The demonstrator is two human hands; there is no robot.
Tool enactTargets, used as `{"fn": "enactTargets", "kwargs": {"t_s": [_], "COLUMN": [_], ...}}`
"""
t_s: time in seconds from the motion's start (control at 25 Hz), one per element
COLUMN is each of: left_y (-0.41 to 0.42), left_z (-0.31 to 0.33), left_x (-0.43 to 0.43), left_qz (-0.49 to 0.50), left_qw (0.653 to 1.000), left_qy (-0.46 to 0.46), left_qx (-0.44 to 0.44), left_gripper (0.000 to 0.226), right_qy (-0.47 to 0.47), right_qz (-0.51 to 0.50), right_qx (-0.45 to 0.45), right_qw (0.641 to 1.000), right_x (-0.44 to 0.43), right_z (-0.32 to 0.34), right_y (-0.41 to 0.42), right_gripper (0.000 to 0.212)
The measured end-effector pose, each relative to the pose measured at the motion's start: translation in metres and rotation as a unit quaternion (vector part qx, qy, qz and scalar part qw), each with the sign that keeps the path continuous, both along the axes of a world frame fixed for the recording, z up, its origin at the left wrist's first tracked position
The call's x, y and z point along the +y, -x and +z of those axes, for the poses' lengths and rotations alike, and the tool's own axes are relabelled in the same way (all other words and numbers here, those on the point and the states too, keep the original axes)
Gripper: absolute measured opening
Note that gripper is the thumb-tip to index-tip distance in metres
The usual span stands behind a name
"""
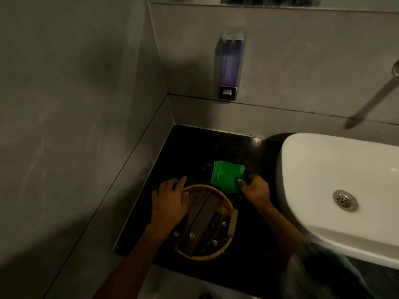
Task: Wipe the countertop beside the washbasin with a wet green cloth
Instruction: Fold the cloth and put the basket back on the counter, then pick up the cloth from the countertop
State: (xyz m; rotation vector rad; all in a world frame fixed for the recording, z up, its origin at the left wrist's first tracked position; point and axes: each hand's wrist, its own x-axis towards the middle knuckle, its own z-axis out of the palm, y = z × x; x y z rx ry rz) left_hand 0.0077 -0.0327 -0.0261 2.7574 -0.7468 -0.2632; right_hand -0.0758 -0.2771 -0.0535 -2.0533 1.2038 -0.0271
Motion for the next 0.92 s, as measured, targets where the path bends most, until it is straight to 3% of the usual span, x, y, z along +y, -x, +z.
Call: {"fn": "enactTargets", "kwargs": {"t_s": [0.16,0.4,0.52,0.6,0.68,0.8,0.92], "left_y": [0.005,0.015,0.028,0.047,0.078,0.133,0.205], "left_z": [0.01,0.016,0.031,0.044,0.051,0.064,0.08], "left_x": [-0.035,-0.057,-0.083,-0.111,-0.145,-0.201,-0.27], "left_qz": [-0.055,-0.039,0.041,0.072,0.062,0.015,-0.064], "left_qw": [0.998,0.989,0.949,0.9,0.886,0.883,0.887], "left_qy": [0.035,0.13,0.261,0.336,0.372,0.404,0.385], "left_qx": [0.021,0.063,0.17,0.267,0.27,0.238,0.249], "left_gripper": [0.046,0.045,0.057,0.057,0.049,0.045,0.057], "right_qy": [-0.153,-0.314,-0.389,-0.441,-0.451,-0.438,-0.354], "right_qz": [-0.087,-0.11,-0.114,-0.109,-0.104,-0.13,-0.165], "right_qx": [0.003,-0.157,-0.256,-0.3,-0.333,-0.374,-0.382], "right_qw": [0.984,0.93,0.878,0.839,0.822,0.807,0.837], "right_x": [-0.009,0.002,-0.01,-0.029,-0.055,-0.095,-0.153], "right_z": [-0.013,0.02,0.05,0.067,0.08,0.089,0.095], "right_y": [-0.03,-0.026,0.016,0.054,0.098,0.162,0.241], "right_gripper": [0.057,0.02,0.017,0.038,0.048,0.036,0.017]}}
